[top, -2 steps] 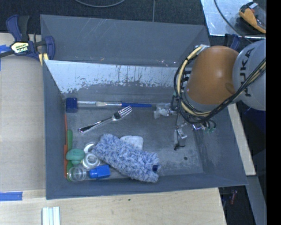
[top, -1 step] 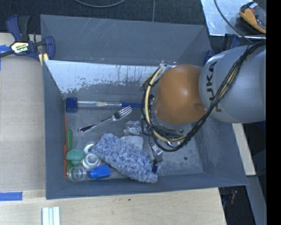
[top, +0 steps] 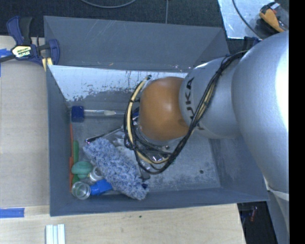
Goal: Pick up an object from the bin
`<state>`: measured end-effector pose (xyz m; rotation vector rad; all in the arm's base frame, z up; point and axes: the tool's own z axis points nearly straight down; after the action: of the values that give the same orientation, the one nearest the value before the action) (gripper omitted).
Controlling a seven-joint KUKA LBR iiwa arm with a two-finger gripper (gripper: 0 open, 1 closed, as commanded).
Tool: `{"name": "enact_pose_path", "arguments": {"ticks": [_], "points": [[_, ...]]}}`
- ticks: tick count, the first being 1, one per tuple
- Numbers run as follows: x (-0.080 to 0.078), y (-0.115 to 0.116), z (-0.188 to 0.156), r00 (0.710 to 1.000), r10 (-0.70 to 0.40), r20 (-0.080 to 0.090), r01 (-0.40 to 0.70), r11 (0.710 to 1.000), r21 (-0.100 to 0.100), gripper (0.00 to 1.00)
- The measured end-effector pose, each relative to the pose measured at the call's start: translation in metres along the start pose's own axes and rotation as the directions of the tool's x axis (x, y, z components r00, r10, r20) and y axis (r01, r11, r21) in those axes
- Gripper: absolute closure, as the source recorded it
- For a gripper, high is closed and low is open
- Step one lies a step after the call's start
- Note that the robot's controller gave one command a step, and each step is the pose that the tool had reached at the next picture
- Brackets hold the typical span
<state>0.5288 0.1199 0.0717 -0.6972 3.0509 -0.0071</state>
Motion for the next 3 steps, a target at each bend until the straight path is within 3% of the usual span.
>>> {"name": "enact_pose_path", "arguments": {"ticks": [1,3], "points": [[0.043,-0.019,0.0,0.987,-0.161,0.001,0.161,0.987,-0.002,1.0],[0.043,-0.019,-0.012,0.987,-0.161,0.001,0.161,0.987,-0.003,1.0]]}}
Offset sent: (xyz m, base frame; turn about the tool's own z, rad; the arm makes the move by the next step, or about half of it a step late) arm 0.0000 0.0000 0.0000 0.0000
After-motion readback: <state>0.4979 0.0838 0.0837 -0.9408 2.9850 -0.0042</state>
